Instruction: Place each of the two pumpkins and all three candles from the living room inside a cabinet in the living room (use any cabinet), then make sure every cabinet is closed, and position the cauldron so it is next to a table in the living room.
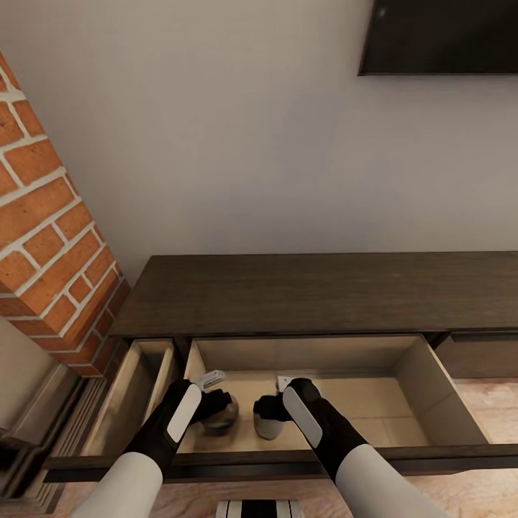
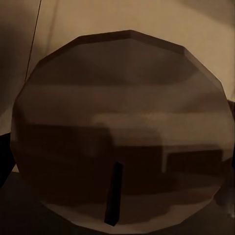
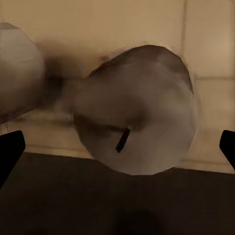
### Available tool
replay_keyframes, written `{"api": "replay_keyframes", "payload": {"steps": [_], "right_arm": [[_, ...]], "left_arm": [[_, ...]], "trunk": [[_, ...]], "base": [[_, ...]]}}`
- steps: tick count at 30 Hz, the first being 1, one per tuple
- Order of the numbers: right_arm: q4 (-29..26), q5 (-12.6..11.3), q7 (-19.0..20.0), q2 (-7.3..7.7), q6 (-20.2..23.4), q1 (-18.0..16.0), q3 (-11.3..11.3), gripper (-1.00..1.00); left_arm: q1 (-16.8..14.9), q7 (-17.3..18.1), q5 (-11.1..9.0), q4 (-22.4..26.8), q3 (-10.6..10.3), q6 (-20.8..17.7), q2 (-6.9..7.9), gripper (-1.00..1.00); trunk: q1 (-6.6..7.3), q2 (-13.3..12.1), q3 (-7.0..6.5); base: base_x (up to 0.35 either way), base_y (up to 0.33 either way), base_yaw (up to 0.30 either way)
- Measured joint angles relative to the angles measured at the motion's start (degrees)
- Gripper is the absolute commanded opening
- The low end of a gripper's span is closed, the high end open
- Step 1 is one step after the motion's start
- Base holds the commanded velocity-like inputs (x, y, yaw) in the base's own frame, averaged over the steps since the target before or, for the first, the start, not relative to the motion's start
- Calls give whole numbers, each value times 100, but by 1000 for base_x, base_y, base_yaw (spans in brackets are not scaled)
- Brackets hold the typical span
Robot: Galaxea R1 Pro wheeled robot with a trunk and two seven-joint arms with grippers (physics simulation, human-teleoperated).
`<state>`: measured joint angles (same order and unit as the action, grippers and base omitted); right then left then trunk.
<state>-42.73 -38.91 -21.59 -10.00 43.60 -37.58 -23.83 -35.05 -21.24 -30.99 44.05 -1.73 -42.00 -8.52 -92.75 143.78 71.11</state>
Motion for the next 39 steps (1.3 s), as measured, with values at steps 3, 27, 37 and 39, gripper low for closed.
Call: {"api": "replay_keyframes", "payload": {"steps": [3, 27, 37, 39], "right_arm": [[-1, 0, 0, 0, 0, 0, 1, 100], [-1, 0, 0, 0, 0, 0, -1, 100], [-2, 0, 0, 0, 0, 0, -4, 100], [-1, -2, -2, 0, -1, 0, -7, 100]], "left_arm": [[0, -1, -4, 0, 0, 1, 0, 100], [0, -1, -21, 9, 7, -19, 5, 100], [5, -8, -77, 55, -5, 129, 8, 100], [10, -3, -65, 123, -15, 342, -7, 100]], "trunk": [[0, 0, 0], [21, -11, -177], [20, -11, -176], [20, -11, -177]], "base": [[0, 0, 0], [0, 0, 0], [0, 0, 0], [0, 0, 0]]}}
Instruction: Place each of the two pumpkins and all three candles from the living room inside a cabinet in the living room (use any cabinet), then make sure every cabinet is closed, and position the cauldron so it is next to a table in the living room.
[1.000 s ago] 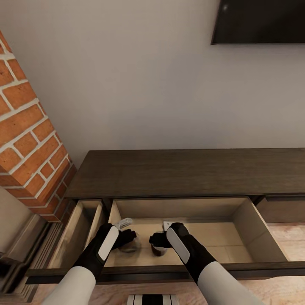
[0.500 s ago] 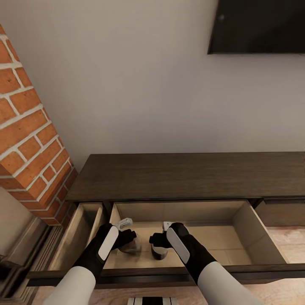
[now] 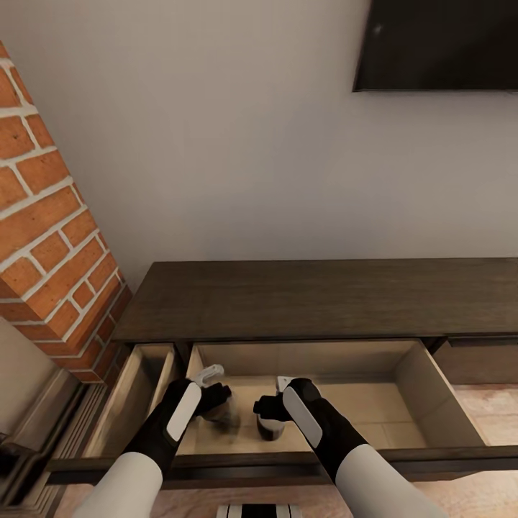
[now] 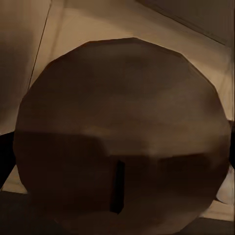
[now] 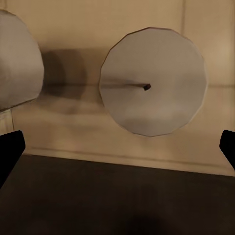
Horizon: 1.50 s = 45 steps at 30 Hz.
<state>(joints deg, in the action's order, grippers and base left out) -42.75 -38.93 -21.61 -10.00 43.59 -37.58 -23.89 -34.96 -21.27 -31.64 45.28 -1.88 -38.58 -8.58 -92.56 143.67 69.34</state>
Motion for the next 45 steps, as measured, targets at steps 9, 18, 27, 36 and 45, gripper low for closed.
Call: {"api": "replay_keyframes", "payload": {"steps": [9, 18, 27, 36, 45], "right_arm": [[0, 2, 2, 0, 1, 0, 3, 100], [0, 2, 2, 0, 1, 0, 6, 100], [0, -2, 5, 0, 1, 0, 7, 100], [0, 0, 5, 0, 0, 0, 5, 100], [0, 1, 10, 0, 0, 0, -1, 100]], "left_arm": [[2, 1, 1, -18, -163, 338, 19, 100], [2, 2, -11, -19, -176, 322, 25, 100], [2, 5, 3, -12, -171, 261, 26, 100], [-1, -7, 128, -14, -138, 197, 31, 100], [-1, 10, 128, -18, -94, -235, 47, 100]], "trunk": [[1, 0, 0], [0, 0, 0], [6, -2, -44], [29, -14, -244], [51, -26, -443]], "base": [[0, 0, 0], [0, 0, 0], [0, 0, 0], [0, 0, 0], [-102, 0, 0]]}}
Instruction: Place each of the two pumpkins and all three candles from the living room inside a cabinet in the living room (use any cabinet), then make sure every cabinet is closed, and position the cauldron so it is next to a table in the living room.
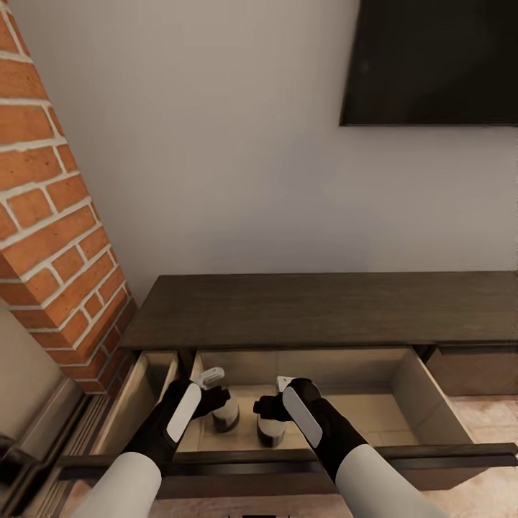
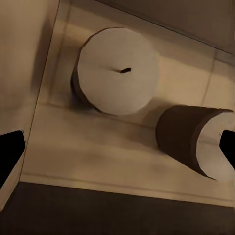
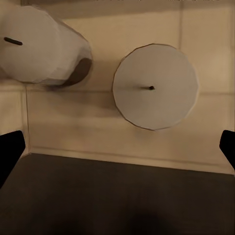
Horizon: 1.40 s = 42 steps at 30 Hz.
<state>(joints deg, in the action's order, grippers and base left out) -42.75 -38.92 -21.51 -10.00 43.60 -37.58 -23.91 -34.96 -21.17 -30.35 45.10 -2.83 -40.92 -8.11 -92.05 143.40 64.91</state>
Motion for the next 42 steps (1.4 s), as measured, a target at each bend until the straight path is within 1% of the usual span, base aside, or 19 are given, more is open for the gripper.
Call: {"api": "replay_keyframes", "payload": {"steps": [14, 32, 39, 42], "right_arm": [[27, 2, 2, 0, 7, 0, 5, 100], [-7, 9, 26, 0, -13, 0, 4, 100], [-14, 12, 15, 0, 7, 0, 17, 100], [-17, 16, 11, 0, 130, 0, 21, 100]], "left_arm": [[0, -7, 1, 0, -8, -45, -14, 100], [0, -15, 8, 17, -12, -45, -8, 100], [0, -16, 20, 52, -16, -45, -5, 100], [0, -16, 25, 59, -20, -45, -7, 100]], "trunk": [[45, -32, -309], [439, -754, -632], [591, -1035, -758], [659, -1155, -812]], "base": [[-14, 0, 0], [-1, 0, 0], [-185, 30, 0], [-52, 11, 0]]}}
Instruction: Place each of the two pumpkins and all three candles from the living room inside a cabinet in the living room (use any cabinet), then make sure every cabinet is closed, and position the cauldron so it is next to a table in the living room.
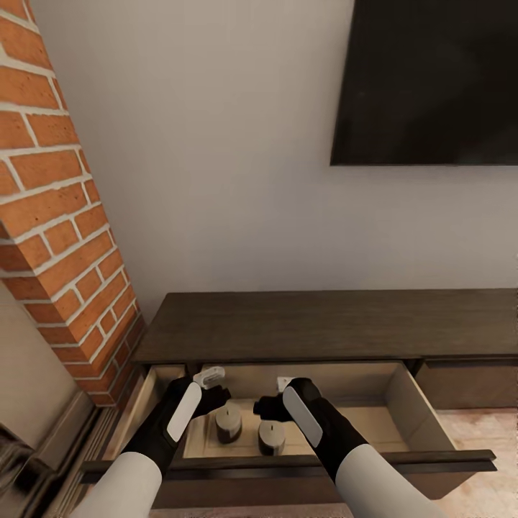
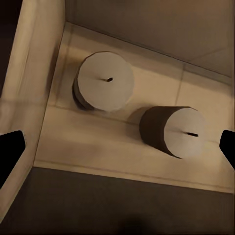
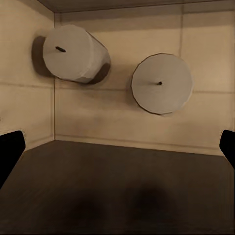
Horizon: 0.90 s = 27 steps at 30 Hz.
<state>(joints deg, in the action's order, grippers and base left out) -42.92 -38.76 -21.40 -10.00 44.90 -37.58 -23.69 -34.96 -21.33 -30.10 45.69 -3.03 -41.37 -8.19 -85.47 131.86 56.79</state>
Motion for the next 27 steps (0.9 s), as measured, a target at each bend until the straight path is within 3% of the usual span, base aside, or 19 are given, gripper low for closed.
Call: {"api": "replay_keyframes", "payload": {"steps": [7, 13, 27], "right_arm": [[-373, -8, 1, 0, 449, 0, 10, 100], [-534, -6, 1, 0, 555, 0, 6, 100], [-554, -6, 7, 0, 555, 0, 5, 100]], "left_arm": [[0, 2, 2, 2, 7, 0, -2, 100], [0, 0, 3, 7, -8, 0, -10, 100], [0, 0, 11, 17, -1, 0, -18, 100]], "trunk": [[154, -281, -126], [285, -521, -233], [590, -1083, -484]], "base": [[-9, 2, 0], [-35, 0, 0], [-317, 0, 0]]}}
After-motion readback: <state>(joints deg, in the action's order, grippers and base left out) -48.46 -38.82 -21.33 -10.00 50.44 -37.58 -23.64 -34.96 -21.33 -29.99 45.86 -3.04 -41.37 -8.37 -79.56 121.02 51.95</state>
